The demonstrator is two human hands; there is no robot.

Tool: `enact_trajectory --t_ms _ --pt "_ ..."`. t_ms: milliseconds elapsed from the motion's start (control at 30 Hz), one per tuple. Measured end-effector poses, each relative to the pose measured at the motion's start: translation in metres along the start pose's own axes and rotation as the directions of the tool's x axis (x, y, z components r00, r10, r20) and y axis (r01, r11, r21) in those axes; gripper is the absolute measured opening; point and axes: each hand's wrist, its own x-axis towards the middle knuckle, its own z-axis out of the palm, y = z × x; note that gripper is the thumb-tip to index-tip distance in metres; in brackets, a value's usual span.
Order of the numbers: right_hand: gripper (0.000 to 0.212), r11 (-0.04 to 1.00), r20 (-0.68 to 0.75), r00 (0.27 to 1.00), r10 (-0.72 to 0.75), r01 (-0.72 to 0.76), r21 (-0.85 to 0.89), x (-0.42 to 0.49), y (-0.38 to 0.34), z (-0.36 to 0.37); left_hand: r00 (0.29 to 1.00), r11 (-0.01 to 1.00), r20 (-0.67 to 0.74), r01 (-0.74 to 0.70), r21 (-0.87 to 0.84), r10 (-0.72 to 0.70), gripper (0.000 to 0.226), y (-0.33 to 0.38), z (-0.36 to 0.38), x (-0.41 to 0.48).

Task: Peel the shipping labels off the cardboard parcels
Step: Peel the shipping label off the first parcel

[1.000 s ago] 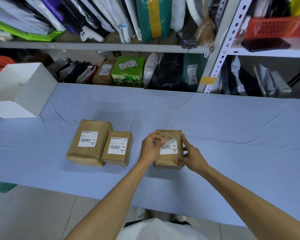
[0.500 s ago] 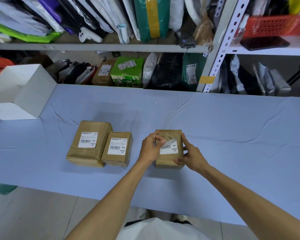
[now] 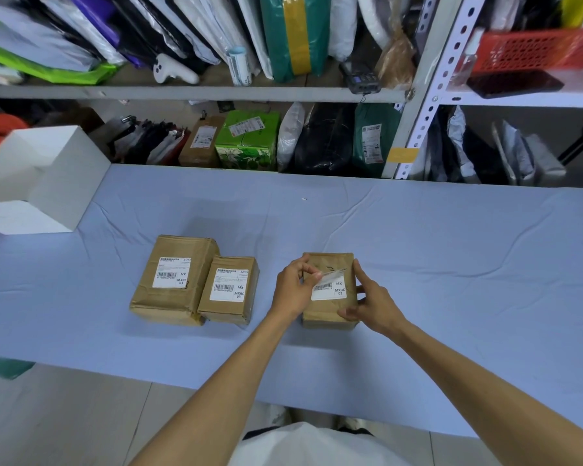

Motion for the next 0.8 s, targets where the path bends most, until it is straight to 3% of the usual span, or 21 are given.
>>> enact_trajectory --t_ms 333,800 --pt "0.116 1.0 0.001 1.0 0.012 -0.012 0.017 -0.0012 0.0024 0.0018 1.0 1.0 0.002 0.009 -0.001 -0.009 0.005 -0.0022 -0.0006 -0.0025" --pt "0.114 0.996 -0.05 0.998 -0.032 0.035 0.076 -0.0003 0.0036 0.004 1.0 1.0 0.01 0.011 -0.023 -0.011 0.009 0.0035 -0.0028 -0.0069"
